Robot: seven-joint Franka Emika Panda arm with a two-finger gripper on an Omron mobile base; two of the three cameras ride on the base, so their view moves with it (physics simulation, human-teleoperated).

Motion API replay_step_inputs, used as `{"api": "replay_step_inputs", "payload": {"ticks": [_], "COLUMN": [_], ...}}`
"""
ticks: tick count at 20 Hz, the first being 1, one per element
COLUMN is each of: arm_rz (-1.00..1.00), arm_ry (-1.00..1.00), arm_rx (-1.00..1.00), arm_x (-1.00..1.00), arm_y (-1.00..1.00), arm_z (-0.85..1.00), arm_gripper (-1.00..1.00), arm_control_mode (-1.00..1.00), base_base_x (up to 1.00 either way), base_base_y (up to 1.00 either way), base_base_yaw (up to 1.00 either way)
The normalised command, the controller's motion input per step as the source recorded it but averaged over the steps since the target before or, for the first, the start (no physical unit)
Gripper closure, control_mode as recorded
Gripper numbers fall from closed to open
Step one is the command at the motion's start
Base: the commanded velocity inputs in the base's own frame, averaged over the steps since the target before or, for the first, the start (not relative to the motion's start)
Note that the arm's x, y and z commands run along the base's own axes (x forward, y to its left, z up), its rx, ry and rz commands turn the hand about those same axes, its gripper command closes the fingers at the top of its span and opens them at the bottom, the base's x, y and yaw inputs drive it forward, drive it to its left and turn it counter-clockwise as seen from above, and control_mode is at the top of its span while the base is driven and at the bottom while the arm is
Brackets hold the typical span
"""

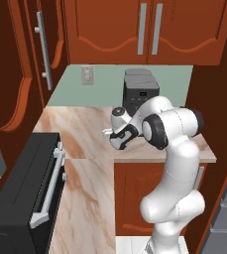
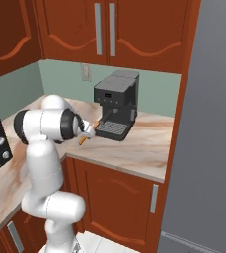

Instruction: Take the fork and place it on the left side of the plate. Then take the spoon and place it on the right side of the plate. Make sure they're directly next to the plate.

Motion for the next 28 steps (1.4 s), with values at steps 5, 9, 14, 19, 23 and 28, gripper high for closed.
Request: {"api": "replay_step_inputs", "payload": {"ticks": [5, 9, 14, 19, 23, 28], "arm_rz": [0.0, 0.0, 0.0, 0.0, 0.0, 0.01], "arm_ry": [0.0, 0.0, 0.0, 0.0, -0.04, -0.09], "arm_rx": [0.0, 0.0, 0.0, 0.03, 0.07, 0.09], "arm_x": [0.16, 0.14, 0.12, -0.01, -0.1, -0.2], "arm_y": [0.0, 0.0, 0.0, 0.0, 0.0, 0.0], "arm_z": [-0.24, -0.31, -0.36, -0.22, -0.01, 0.07], "arm_gripper": [-1.0, -1.0, 1.0, 1.0, 1.0, 1.0], "arm_control_mode": [-1.0, -1.0, -1.0, -1.0, -1.0, -1.0], "base_base_x": [0.0, 0.0, 0.0, 0.0, 0.0, 0.0], "base_base_y": [0.0, 0.0, 0.0, 0.0, 0.0, 0.0], "base_base_yaw": [0.0, 0.0, 0.0, 0.0, 0.0, 0.0]}}
